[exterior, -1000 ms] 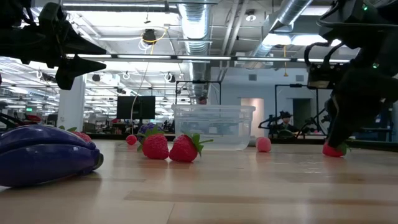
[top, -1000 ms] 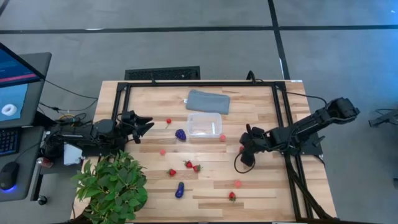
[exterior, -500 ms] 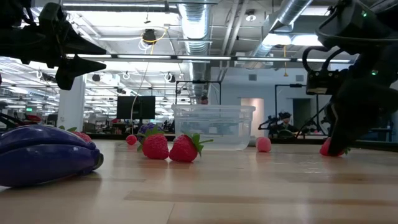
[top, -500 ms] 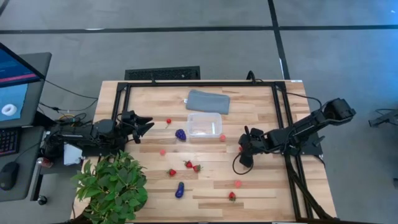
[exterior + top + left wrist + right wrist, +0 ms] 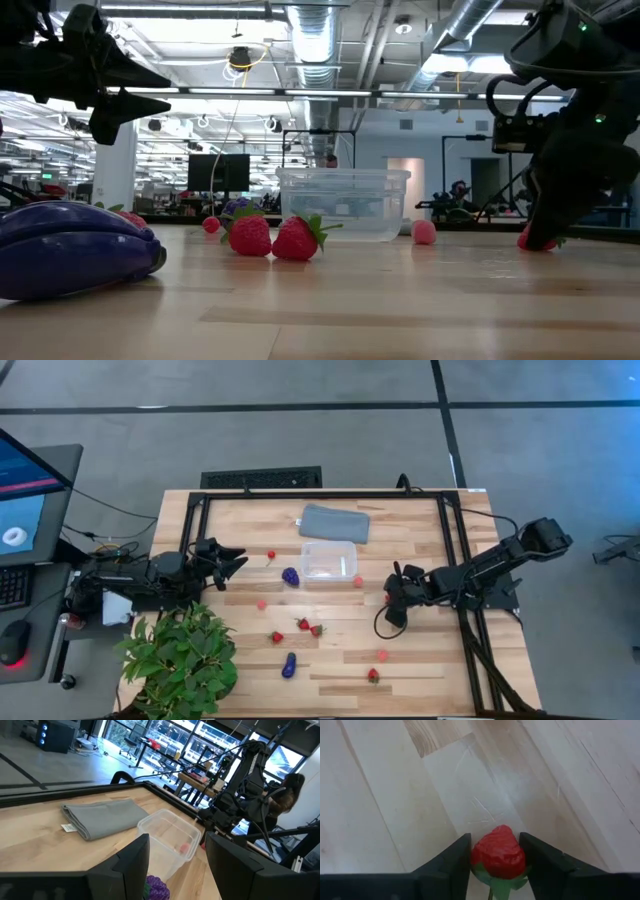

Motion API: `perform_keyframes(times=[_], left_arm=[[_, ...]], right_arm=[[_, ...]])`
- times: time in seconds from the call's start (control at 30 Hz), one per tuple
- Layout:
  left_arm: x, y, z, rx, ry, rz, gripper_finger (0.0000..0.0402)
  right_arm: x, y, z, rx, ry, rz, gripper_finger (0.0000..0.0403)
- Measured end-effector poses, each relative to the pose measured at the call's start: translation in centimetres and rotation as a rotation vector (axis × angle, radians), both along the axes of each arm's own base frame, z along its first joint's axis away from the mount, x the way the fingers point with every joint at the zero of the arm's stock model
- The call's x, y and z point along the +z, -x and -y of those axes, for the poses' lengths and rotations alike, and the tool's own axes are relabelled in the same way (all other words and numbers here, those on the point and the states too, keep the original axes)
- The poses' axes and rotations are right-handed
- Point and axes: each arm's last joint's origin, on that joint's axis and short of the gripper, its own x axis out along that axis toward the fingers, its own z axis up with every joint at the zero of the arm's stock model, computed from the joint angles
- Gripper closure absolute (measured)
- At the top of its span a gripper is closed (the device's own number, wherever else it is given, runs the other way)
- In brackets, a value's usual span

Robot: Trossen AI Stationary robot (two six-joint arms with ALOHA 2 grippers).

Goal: Pick and placing Produce into tupperware
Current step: Put the red strawberry into the transparent bin

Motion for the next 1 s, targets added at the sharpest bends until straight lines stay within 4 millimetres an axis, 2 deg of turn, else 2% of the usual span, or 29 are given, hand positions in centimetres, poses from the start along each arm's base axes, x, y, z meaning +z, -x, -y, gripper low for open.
perform_keyframes(times=[0.17,0.43,0.73,1.0], left_arm=[[0.00,0.00,0.00,0.000,0.000,0.000,0.0219],[0.00,0.00,0.00,0.000,0.000,0.000,0.0219],[-0.01,0.00,0.00,0.000,0.004,0.001,0.0219],[-0.01,0.00,0.00,0.000,0.004,0.001,0.0219]], right_arm=[[0.00,0.01,0.00,-0.001,0.001,0.000,0.0238],[-0.01,0.00,-0.02,0.001,-0.005,-0.001,0.0211],[-0.01,0.01,-0.01,0.000,-0.005,-0.002,0.0236],[-0.01,-0.01,0.01,-0.001,-0.009,-0.001,0.0213]])
